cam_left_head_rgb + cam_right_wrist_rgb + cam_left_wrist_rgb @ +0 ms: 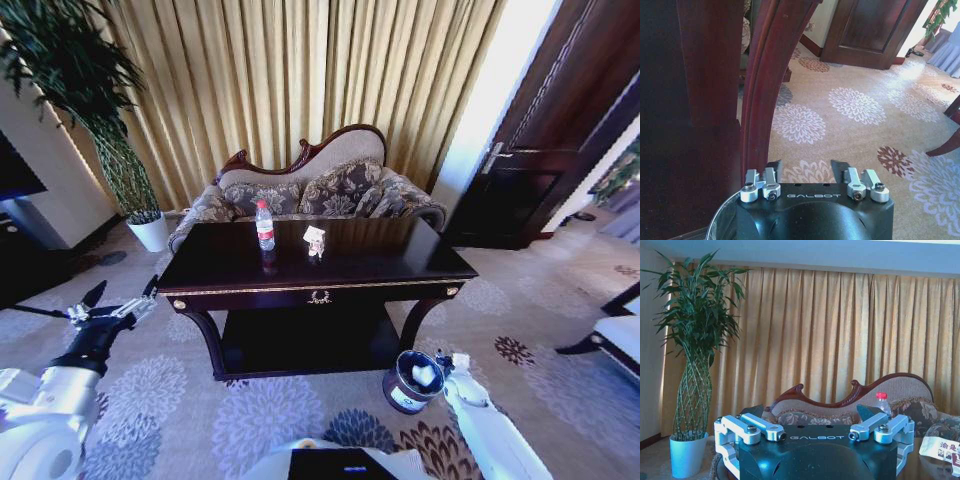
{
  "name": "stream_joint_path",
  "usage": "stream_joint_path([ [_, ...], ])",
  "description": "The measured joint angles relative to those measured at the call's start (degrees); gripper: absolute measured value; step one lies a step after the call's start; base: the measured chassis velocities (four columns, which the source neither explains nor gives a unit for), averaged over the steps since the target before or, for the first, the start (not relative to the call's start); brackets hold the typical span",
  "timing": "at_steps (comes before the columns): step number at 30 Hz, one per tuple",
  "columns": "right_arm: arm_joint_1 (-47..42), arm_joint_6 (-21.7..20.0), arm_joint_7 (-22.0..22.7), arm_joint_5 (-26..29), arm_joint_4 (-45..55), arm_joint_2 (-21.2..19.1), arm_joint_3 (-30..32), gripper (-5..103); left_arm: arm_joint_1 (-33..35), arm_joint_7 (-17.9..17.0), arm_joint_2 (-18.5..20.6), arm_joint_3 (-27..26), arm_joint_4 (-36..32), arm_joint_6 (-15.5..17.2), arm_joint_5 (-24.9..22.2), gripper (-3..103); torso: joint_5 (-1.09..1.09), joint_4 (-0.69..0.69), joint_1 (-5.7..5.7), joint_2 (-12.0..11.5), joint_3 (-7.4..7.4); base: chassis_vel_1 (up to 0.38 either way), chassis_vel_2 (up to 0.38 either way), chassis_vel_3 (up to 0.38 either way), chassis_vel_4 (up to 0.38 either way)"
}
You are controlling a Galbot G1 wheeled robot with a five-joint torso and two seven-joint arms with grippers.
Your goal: Move to the front of the table and place the trash on the table into the trash bin.
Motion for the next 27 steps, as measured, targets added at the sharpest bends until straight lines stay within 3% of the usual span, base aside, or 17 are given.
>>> stream_joint_path([
  [7, -0.5, -0.1, 0.1, 0.4, 1.0, 0.0, 0.1, 87, 0.1, 0.0, -0.1, -0.3, 0.0, 0.0, -0.1, 100, 0.00, 0.00, 0.00, 0.0, 0.00, 0.000, 0.000, 0.000, 0.000],
  [9, -0.6, -0.1, 0.1, 0.6, 1.1, 0.0, 0.1, 87, 0.1, 0.0, -0.2, -0.3, 0.0, 0.0, -0.1, 100, 0.00, 0.00, 0.00, 0.0, 0.00, 0.000, 0.000, 0.000, 0.000],
  [12, -1.1, -0.7, 0.1, 2.5, 1.9, -0.1, 0.3, 99, 0.2, -0.1, -0.4, -0.3, 0.0, -0.1, -0.1, 100, 0.00, 0.00, 0.00, 0.0, 0.00, 0.000, 0.000, 0.000, 0.000],
  [19, -3.4, -1.9, -0.3, 5.1, 5.8, -1.0, 1.4, 100, 0.1, -0.1, -0.4, -0.2, 0.0, -0.1, -0.1, 100, 0.02, 0.00, 0.00, 0.0, 0.00, 0.000, 0.000, 0.000, 0.000],
  [23, -7.7, -4.3, -3.9, 9.6, 15.2, -2.3, 3.2, 100, -0.3, -0.1, -0.4, 0.0, 0.0, -0.2, -0.1, 100, 0.01, -0.01, 0.00, 0.0, 0.00, 0.000, 0.000, 0.000, 0.000],
  [27, -12.3, -2.8, -5.2, 12.4, 26.1, -3.5, 5.5, 100, -0.4, -0.1, -0.6, 0.2, 0.0, -0.2, -0.1, 100, 0.00, 0.01, -0.01, 0.0, 0.00, 0.000, 0.000, 0.000, 0.000],
])
